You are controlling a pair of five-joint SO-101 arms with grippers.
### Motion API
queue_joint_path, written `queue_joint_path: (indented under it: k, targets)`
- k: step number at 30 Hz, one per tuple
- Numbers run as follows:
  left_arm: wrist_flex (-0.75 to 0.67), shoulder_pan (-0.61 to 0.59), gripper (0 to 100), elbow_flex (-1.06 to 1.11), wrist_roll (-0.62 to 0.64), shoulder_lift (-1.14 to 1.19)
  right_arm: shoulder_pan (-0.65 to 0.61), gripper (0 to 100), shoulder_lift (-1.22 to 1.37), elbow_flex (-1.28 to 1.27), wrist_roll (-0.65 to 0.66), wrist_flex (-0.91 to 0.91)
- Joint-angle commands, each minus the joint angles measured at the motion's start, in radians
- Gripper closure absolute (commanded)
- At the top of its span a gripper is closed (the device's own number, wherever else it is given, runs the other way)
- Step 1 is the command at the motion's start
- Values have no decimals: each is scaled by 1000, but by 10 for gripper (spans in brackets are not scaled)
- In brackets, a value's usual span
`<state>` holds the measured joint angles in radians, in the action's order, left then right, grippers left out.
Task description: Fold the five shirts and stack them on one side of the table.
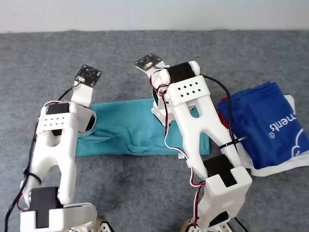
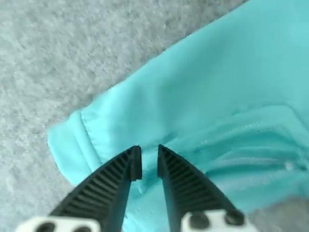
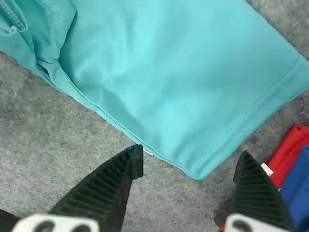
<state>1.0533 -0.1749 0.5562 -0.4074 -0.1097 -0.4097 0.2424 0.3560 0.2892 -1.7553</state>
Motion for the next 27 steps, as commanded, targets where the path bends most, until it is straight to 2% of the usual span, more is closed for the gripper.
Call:
queue_joint_path:
  k: [1,4,7,14,21,27]
  targets:
    - [245,11,934,-65,-6,-43,-8,691,-62,3,-11,-39]
    - [368,15,934,-73,-55,-41,-8,691,-58,3,-12,-39]
    - [384,18,934,-56,-87,-34,-8,691,-58,3,-12,-39]
    - [192,18,934,56,-91,-34,-8,691,-58,3,-12,-39]
    - [-95,17,934,156,-84,-34,-8,691,-56,3,-12,-39]
    - [-152,17,934,125,2,-34,-8,691,-56,3,-12,-39]
